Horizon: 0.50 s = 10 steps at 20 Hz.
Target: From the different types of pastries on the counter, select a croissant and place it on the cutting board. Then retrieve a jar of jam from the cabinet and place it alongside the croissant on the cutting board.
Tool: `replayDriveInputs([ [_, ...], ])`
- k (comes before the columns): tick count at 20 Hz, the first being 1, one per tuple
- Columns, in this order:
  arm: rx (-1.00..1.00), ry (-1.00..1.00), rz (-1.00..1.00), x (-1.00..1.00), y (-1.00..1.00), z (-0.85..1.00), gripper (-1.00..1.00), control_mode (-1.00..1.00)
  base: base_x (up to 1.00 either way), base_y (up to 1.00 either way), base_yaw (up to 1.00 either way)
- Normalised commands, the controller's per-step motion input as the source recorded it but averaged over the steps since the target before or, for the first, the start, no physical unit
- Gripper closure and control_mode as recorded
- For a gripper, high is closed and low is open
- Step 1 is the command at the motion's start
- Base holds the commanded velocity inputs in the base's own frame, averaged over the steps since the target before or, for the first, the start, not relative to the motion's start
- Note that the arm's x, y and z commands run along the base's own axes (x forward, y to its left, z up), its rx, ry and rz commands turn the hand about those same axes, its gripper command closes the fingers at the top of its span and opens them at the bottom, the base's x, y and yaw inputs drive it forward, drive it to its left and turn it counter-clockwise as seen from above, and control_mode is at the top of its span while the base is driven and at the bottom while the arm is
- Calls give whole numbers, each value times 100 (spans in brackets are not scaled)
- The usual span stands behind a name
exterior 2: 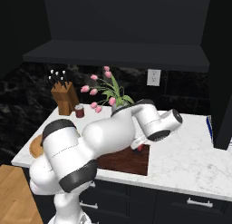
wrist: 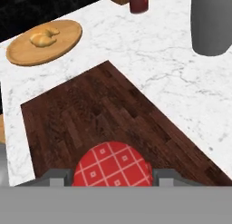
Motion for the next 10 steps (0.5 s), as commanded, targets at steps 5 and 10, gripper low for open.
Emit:
replayDriveInputs([
  [5,6,0,3,8,0,0,100,-100,0,0,0],
  [10,0,2,0,-2,0,-10,100,-100,0,0,0],
])
